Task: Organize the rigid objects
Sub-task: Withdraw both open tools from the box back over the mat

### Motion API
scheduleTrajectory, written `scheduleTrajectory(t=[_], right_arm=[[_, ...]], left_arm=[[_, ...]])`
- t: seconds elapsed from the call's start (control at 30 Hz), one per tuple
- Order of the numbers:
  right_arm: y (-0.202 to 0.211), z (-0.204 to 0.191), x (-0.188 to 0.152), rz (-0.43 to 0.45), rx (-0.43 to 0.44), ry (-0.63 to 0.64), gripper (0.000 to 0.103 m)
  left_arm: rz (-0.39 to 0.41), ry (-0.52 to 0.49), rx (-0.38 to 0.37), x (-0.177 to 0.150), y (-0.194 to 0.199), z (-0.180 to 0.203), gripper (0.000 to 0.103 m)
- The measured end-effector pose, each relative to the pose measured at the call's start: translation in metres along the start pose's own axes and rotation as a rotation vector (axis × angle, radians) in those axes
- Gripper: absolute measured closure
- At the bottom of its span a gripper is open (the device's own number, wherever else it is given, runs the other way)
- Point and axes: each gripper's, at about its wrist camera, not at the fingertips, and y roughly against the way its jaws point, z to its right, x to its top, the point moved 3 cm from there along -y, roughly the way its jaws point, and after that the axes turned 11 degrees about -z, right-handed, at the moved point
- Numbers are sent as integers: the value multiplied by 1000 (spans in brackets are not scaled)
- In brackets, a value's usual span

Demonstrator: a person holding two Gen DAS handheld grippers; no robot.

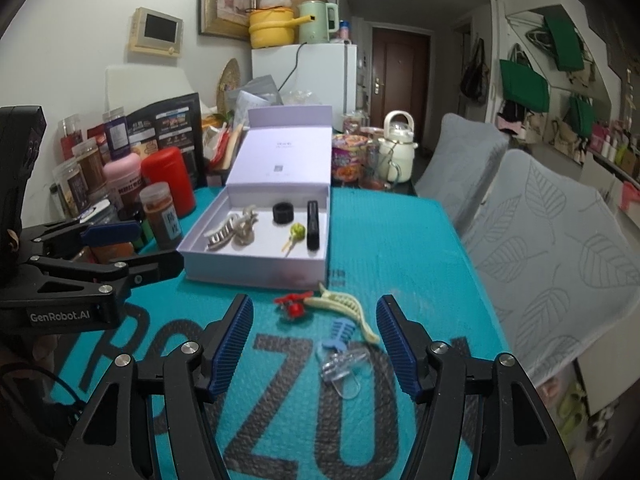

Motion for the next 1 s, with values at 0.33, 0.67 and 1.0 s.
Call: scheduleTrajectory(t=[0.33,0.67,1.0], right_arm=[[-22,8,-25,-57,21,-22,39],[-39,29,-49,-114,41,-48,39],[-53,65,-65,-156,20,-96,39]], left_arm=[[-45,-4,-32,-17,-22,6,27],[-118,-2,-109,-27,-56,27,27],[-177,-40,-180,-26,-93,62,27]])
